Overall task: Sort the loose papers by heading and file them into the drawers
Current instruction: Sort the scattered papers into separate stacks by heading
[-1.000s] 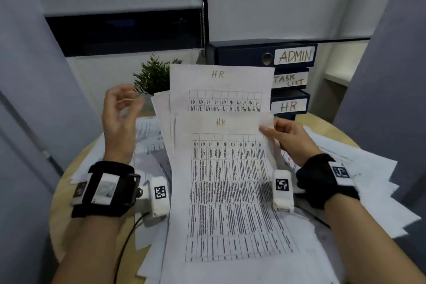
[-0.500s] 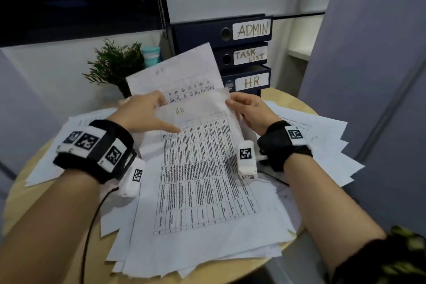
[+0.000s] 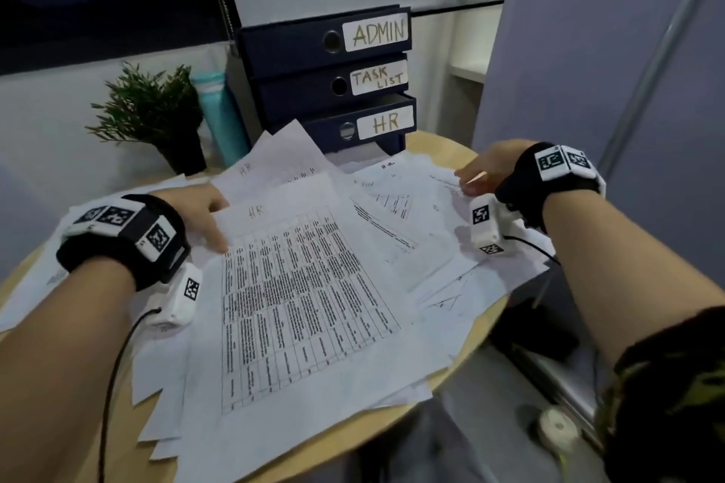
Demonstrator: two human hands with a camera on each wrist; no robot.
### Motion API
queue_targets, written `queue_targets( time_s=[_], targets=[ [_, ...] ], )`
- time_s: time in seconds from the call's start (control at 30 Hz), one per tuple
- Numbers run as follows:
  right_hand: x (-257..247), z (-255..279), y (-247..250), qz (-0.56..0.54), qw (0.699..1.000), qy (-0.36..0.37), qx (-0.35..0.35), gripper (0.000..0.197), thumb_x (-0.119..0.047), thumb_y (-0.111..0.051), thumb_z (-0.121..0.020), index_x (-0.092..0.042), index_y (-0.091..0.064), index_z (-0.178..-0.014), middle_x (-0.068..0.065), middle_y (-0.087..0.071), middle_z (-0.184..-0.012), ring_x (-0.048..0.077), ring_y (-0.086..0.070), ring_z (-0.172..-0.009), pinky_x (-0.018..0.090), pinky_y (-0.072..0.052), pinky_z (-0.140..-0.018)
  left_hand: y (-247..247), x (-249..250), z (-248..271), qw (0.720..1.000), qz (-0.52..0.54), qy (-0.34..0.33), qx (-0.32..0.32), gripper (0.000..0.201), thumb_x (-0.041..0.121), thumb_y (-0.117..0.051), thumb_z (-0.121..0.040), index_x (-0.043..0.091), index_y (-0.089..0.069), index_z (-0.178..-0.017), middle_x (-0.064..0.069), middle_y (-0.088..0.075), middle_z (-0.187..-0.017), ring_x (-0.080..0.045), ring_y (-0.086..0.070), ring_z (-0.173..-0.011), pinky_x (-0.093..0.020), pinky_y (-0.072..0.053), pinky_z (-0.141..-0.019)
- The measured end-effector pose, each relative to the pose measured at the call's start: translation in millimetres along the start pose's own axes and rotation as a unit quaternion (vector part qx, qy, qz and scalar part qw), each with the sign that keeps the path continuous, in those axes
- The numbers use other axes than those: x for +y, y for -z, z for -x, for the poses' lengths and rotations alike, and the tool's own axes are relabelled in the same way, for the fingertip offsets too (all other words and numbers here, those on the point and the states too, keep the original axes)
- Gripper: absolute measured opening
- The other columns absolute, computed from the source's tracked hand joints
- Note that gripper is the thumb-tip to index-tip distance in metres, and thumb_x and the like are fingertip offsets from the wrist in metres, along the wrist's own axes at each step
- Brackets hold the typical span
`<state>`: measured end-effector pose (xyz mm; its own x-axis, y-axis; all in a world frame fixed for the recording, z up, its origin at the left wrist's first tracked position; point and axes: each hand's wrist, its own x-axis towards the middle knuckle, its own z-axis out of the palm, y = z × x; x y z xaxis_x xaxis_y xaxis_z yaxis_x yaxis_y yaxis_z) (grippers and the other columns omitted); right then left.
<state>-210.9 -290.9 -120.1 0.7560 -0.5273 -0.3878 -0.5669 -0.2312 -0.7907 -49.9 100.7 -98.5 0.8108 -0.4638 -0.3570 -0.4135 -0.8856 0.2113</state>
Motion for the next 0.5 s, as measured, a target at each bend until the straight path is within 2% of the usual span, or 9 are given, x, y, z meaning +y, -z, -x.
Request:
queue_targets(
  time_s=[0.07, 0.13, 0.2, 0.23, 0.3, 0.33, 0.4, 0.43, 0.5],
  targets=[
    [-7, 9, -5, 0.068, 0.997, -0.005, -0.026, 0.018, -0.022, -0.075, -0.083, -0.006, -0.068, -0.087, 0.007, -0.074, -0.081, 0.016, -0.070, -0.070, 0.032, -0.050, -0.090, -1, -1, 0, 1.000, 0.002, -0.006, -0.004, 0.039, 0.005, -0.088, -0.057, -0.003, -0.069, -0.091, -0.007, -0.065, -0.080, -0.014, -0.056, -0.062, -0.018, -0.045, -0.048],
    [-15, 13, -13, 0.160, 0.986, 0.013, -0.049, 0.038, -0.040, -0.079, -0.075, -0.013, -0.068, -0.099, 0.000, -0.072, -0.097, 0.017, -0.068, -0.090, 0.036, -0.050, -0.095, -3, -2, -1, 0.999, -0.002, -0.022, -0.029, 0.036, 0.016, -0.090, -0.053, 0.006, -0.070, -0.081, -0.004, -0.065, -0.075, -0.016, -0.058, -0.065, -0.024, -0.047, -0.055],
    [-21, 8, -20, 0.220, 0.973, 0.047, -0.060, 0.062, -0.050, -0.082, -0.063, -0.021, -0.065, -0.116, -0.003, -0.067, -0.114, 0.019, -0.064, -0.104, 0.037, -0.051, -0.095, -5, -6, -6, 0.996, 0.006, -0.036, -0.083, 0.048, 0.030, -0.090, -0.041, 0.005, -0.072, -0.079, -0.008, -0.066, -0.075, -0.022, -0.060, -0.070, -0.034, -0.050, -0.064],
    [-24, 7, -24, 0.216, 0.972, 0.069, -0.059, 0.057, -0.044, -0.080, -0.069, -0.020, -0.063, -0.119, -0.003, -0.064, -0.117, 0.019, -0.062, -0.103, 0.032, -0.053, -0.088, -7, -7, -7, 0.994, 0.010, -0.035, -0.104, 0.049, 0.031, -0.090, -0.039, 0.006, -0.074, -0.078, -0.010, -0.066, -0.075, -0.023, -0.059, -0.071, -0.037, -0.051, -0.066],
    [-29, 6, -29, 0.172, 0.980, 0.091, -0.044, 0.029, -0.022, -0.068, -0.087, -0.018, -0.057, -0.113, 0.003, -0.058, -0.112, 0.019, -0.057, -0.096, 0.023, -0.050, -0.067, -8, 0, 0, 0.992, -0.017, -0.025, -0.120, 0.032, 0.025, -0.089, -0.047, 0.012, -0.074, -0.072, -0.005, -0.064, -0.069, -0.018, -0.057, -0.064, -0.026, -0.047, -0.058],
    [-31, 8, -30, 0.163, 0.982, 0.093, -0.037, 0.022, -0.016, -0.065, -0.090, -0.017, -0.056, -0.109, 0.006, -0.057, -0.109, 0.019, -0.056, -0.093, 0.022, -0.048, -0.063, -9, 5, 5, 0.992, -0.031, -0.018, -0.121, 0.025, 0.018, -0.089, -0.055, 0.012, -0.074, -0.074, 0.000, -0.064, -0.065, -0.014, -0.057, -0.059, -0.020, -0.045, -0.054],
    [-31, 7, -29, 0.150, 0.984, 0.095, -0.031, 0.012, -0.015, -0.064, -0.091, -0.017, -0.057, -0.100, 0.006, -0.059, -0.101, 0.018, -0.058, -0.084, 0.020, -0.047, -0.061, -10, 12, 8, 0.992, -0.055, -0.006, -0.116, 0.020, 0.005, -0.083, -0.069, 0.009, -0.073, -0.085, 0.007, -0.065, -0.062, -0.001, -0.057, -0.050, -0.013, -0.042, -0.046],
    [-30, 8, -26, 0.148, 0.984, 0.097, -0.025, 0.006, -0.017, -0.063, -0.092, -0.017, -0.057, -0.093, 0.004, -0.059, -0.095, 0.017, -0.057, -0.078, 0.020, -0.047, -0.062, -10, 14, 9, 0.992, -0.068, -0.001, -0.107, 0.021, 0.005, -0.082, -0.071, 0.009, -0.073, -0.090, 0.007, -0.066, -0.065, 0.002, -0.056, -0.047, -0.012, -0.042, -0.044],
    [-27, 11, -15, 0.183, 0.978, 0.096, 0.000, 0.017, -0.025, -0.064, -0.092, -0.016, -0.057, -0.079, 0.003, -0.058, -0.084, 0.019, -0.054, -0.074, 0.021, -0.044, -0.069, -10, 18, 10, 0.991, -0.101, 0.000, -0.093, 0.023, 0.013, -0.083, -0.070, 0.014, -0.073, -0.091, 0.005, -0.071, -0.080, 0.001, -0.063, -0.058, -0.013, -0.049, -0.050]
  ],
)
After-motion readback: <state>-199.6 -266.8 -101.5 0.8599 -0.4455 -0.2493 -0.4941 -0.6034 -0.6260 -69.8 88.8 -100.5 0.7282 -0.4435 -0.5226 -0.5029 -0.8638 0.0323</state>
